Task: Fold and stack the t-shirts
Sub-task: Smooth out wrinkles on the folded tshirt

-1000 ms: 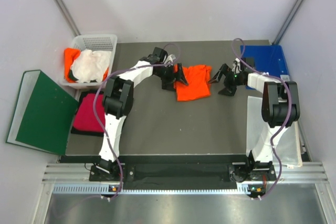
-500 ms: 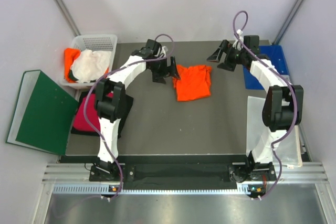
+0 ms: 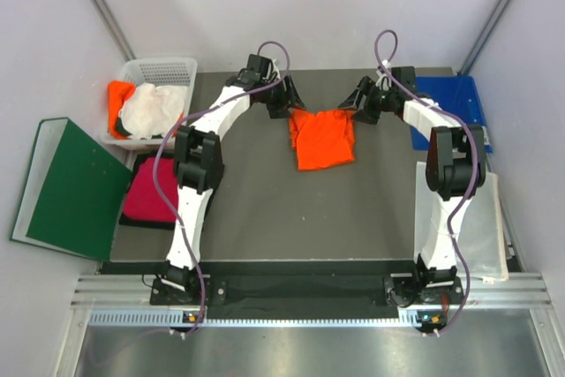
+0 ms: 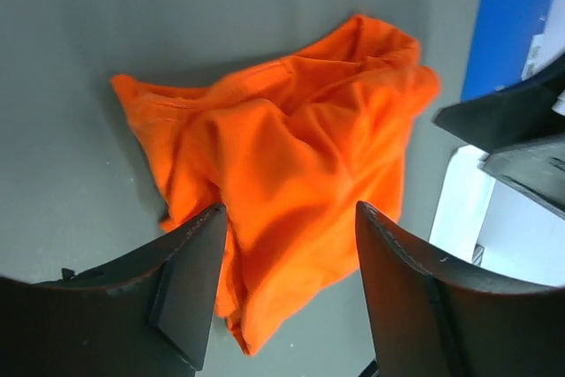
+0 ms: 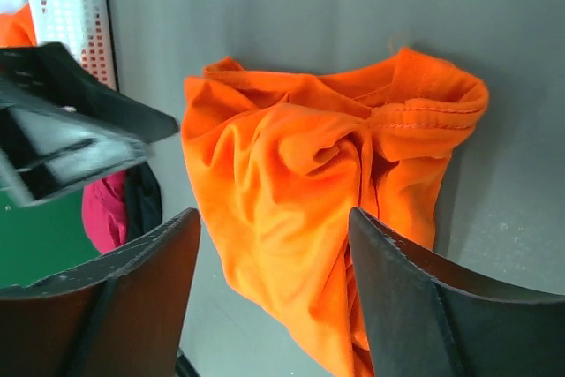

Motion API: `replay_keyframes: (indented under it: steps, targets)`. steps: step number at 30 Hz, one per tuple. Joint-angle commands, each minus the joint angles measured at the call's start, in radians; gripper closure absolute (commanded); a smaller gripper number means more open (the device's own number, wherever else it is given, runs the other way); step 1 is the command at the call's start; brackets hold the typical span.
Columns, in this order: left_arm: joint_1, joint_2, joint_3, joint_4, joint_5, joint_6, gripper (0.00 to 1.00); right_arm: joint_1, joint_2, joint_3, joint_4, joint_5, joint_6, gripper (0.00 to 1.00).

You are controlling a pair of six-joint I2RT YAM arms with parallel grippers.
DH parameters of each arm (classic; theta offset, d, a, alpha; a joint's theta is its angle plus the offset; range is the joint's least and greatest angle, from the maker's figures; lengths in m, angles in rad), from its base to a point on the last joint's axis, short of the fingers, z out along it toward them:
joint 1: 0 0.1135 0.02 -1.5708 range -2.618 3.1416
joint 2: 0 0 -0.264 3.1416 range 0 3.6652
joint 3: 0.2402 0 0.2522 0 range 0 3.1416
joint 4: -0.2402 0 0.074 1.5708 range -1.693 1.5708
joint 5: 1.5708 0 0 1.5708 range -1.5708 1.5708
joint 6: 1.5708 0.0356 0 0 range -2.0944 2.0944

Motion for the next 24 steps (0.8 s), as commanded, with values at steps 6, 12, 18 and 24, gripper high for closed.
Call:
replay_keyframes:
  steps: [6, 12, 18, 24]
  targets:
    - [0.005, 0.068, 0.056, 0.064, -0.021, -0.049, 0.36, 0.002, 0.043, 0.104, 0.052, 0.018, 0.034, 0.40]
    - [0.005, 0.105, 0.076, 0.089, -0.024, -0.081, 0.41, 0.002, 0.075, 0.114, 0.052, 0.015, 0.043, 0.43]
    - [0.005, 0.132, 0.093, 0.124, -0.008, -0.110, 0.74, 0.002, 0.104, 0.110, 0.060, 0.012, 0.048, 0.50]
    - [0.008, 0.119, 0.096, 0.135, -0.013, -0.116, 0.95, 0.005, 0.135, 0.101, 0.095, -0.008, 0.075, 0.74]
